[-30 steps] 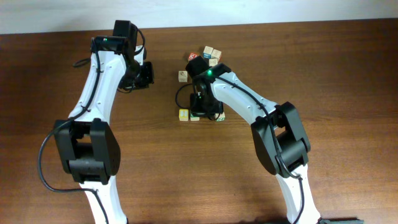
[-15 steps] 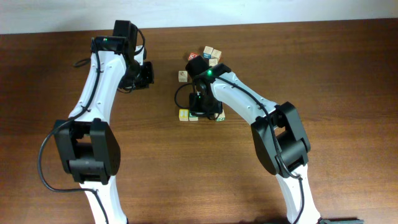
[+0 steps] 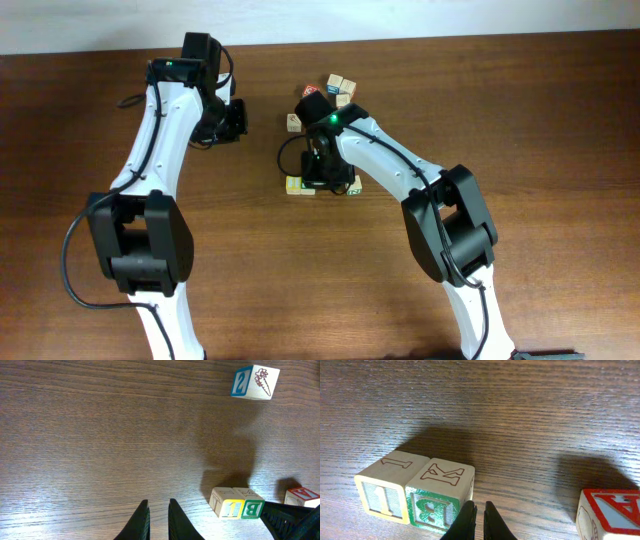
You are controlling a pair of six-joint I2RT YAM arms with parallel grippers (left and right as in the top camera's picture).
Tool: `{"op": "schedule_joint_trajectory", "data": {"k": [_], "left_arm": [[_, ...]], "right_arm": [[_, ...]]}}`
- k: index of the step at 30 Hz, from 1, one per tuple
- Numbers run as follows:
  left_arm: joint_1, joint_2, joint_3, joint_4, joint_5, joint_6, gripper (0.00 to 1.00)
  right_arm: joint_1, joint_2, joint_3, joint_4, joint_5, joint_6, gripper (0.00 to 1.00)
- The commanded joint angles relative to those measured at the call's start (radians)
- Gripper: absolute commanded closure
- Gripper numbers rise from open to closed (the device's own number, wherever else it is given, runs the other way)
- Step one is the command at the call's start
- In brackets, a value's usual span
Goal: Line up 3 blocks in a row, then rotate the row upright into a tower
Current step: 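Push the A block with the right gripper into line with B and 1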
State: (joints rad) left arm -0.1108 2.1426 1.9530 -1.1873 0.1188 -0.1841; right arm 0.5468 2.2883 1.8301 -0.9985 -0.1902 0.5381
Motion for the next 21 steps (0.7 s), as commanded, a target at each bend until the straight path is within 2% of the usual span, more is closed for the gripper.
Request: {"op": "schedule_joint_trajectory", "data": {"k": [1, 8, 9, 11, 14, 21], "left_arm": [[0.000, -0.011, -0.004, 0.001, -0.007, -0.013, 0.88], [0.000, -0.011, -0.004, 0.002, 0.000, -0.013, 0.87], [0.000, -0.011, -0.004, 0.001, -0.001, -0.013, 0.87], [0.000, -0.011, -0.004, 0.001, -0.002, -0.013, 0.87], [0.000, -0.011, -0.004, 0.002, -0.004, -0.013, 0.86], [0.000, -0.011, -0.004, 0.002, -0.004, -0.013, 0.87]], "right_arm": [[-0.018, -0.008, 0.040, -0.056, -0.011, -0.037, 0.88], [-0.105, -0.042, 0.253, -0.264, -0.008, -0.114, 0.78], [-0.122, -0.045, 0.280, -0.297, 0.001, -0.132, 0.74], [-0.155, -0.045, 0.299, -0.343, 0.058, -0.143, 0.73], [-0.208, -0.039, 0.253, -0.348, 0.100, -0.246, 0.73], [-0.246, -0.038, 0.075, -0.257, 0.031, -0.318, 0.75]]}}
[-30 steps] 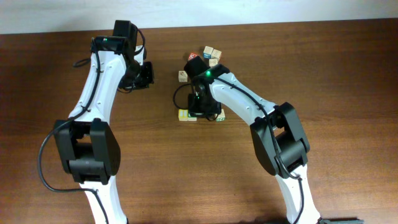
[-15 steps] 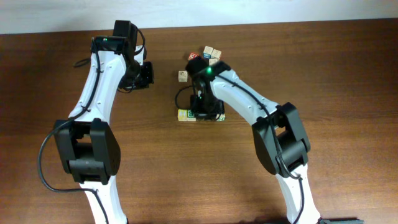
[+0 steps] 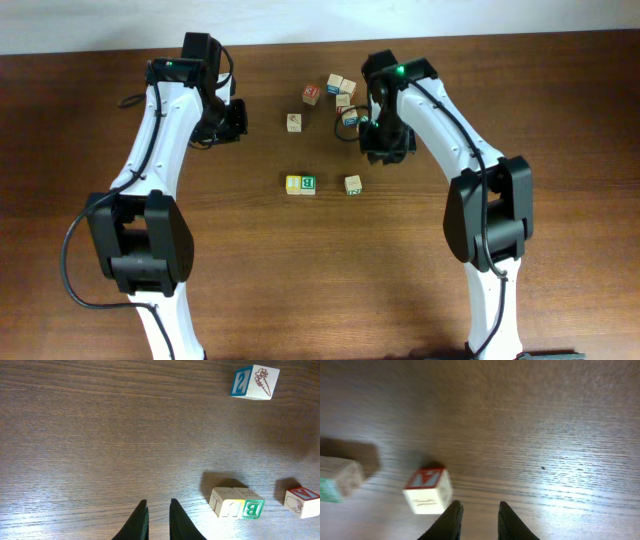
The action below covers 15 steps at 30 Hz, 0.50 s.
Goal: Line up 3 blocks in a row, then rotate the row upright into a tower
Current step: 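Push the A block with the right gripper into line with B and 1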
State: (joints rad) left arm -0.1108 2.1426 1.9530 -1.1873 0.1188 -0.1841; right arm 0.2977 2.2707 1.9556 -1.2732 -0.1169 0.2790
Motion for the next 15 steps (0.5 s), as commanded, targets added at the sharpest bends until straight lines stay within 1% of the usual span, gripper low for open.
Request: {"op": "schedule_joint_trajectory", "data": {"k": [1, 7, 15], "left_arm": [[0.000, -0.011, -0.004, 0.002, -0.004, -0.013, 0.87], [0.000, -0.011, -0.004, 0.002, -0.004, -0.013, 0.87], [0.000, -0.011, -0.004, 0.002, -0.004, -0.013, 0.86]], "right_arm": [[0.008, -0.020, -0.070, 0.026, -0.056, -0.059, 0.75], [0.039, -0.019, -0.166, 0.086, -0.085, -0.058, 0.75], [0.092, -0.019, -0.179, 0.136, -0.190, -0.050, 0.75]]}}
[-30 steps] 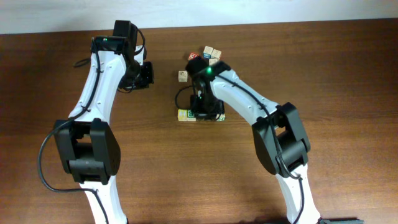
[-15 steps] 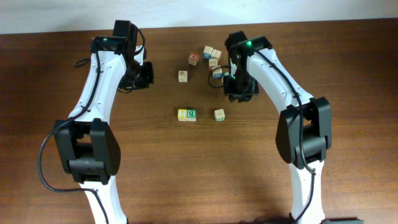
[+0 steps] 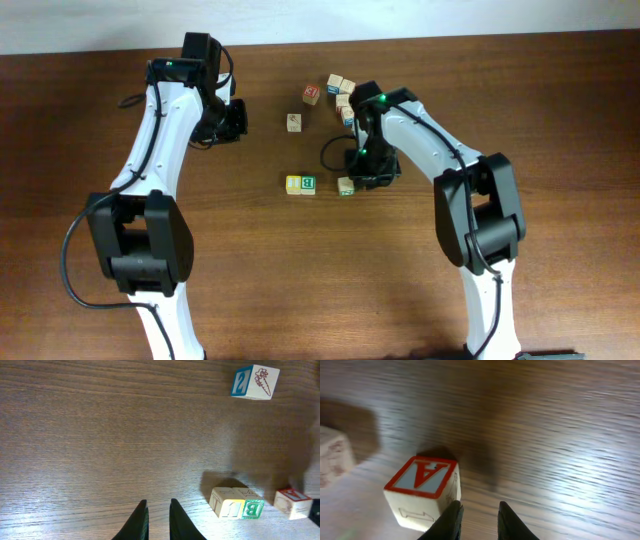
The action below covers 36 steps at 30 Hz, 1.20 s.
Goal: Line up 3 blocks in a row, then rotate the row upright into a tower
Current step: 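Push the A block with the right gripper into line with B and 1, then bring both grippers to opposite ends of the three-block row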
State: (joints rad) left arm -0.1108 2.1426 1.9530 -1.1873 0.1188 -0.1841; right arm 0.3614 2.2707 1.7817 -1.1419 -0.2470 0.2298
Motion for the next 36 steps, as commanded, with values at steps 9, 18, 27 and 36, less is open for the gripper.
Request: {"op": "schedule_joint_trajectory", "data": {"k": [9, 18, 27, 36], "left_arm": [[0.000, -0.011, -0.004, -0.003, -0.004, -0.013, 0.87], [0.000, -0.011, -0.004, -0.003, -0.004, -0.013, 0.87], [0.001, -0.011, -0.002, -0.002, -0.004, -0.011, 0.93], [0.002, -0.011, 0.168, -0.211, 0.170, 0.150, 1.00]], "right_arm": [[0.085, -0.019, -0.005, 0.056, -0.056, 0.118, 0.75], [0.084, -0.019, -0.005, 0.108, -0.056, 0.131, 0.74], [0.054, -0.041, 0.052, 0.079, -0.056, 0.131, 0.71], [-0.077, -0.161, 0.350, -0.203, -0.057, 0.061, 0.80]]}}
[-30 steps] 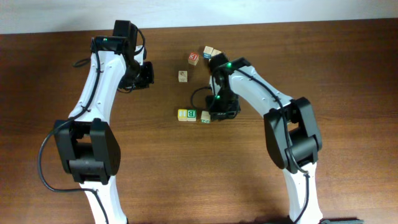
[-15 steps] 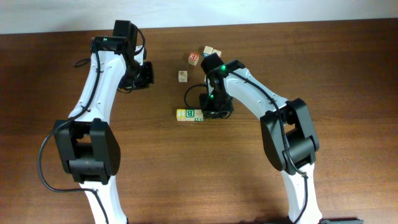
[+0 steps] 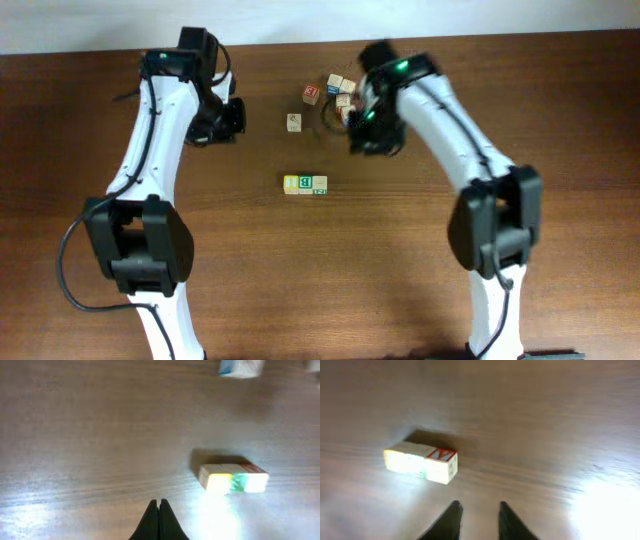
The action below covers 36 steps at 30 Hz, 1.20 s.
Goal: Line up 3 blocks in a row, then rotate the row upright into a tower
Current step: 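Bring both grippers to opposite ends of the three-block row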
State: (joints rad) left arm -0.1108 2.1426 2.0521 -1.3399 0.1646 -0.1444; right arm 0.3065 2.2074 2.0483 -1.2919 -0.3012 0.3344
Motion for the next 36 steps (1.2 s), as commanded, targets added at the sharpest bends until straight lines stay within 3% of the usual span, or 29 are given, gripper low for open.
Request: {"op": "schedule_joint_trajectory", "data": {"k": [1, 6, 15, 19, 25, 29, 36], "left_arm": [[0.000, -0.011, 0.072, -0.090, 0.145, 0.137, 1.00], [-0.005, -0.044, 0.072, -0.176, 0.138, 0.133, 1.00], [-0.121, -0.297, 0.014, -0.112, -0.137, -0.037, 1.00], [-0.144, -0.323, -0.192, 0.035, -0.150, -0.106, 1.00], [-0.125, -0.323, -0.543, 0.451, -0.127, -0.133, 1.00], [-0.108, -0.323, -0.674, 0.592, -0.115, -0.123, 1.00], [-0.101, -0.229, -0.696, 0.615, 0.104, -0.089, 1.00]], "right_arm": [[-0.028, -0.132, 0.090, -0.082, -0.003, -0.059, 0.84], [-0.026, -0.239, 0.089, -0.192, -0.001, -0.096, 0.94], [-0.027, -0.399, 0.007, -0.232, 0.107, -0.079, 0.95], [-0.028, -0.469, -0.290, -0.039, 0.068, -0.064, 0.96], [-0.067, -0.468, -0.614, 0.375, -0.060, -0.030, 0.91], [-0.084, -0.422, -0.684, 0.509, -0.106, -0.029, 0.91], [-0.085, -0.282, -0.686, 0.602, -0.259, 0.000, 0.92]]}}
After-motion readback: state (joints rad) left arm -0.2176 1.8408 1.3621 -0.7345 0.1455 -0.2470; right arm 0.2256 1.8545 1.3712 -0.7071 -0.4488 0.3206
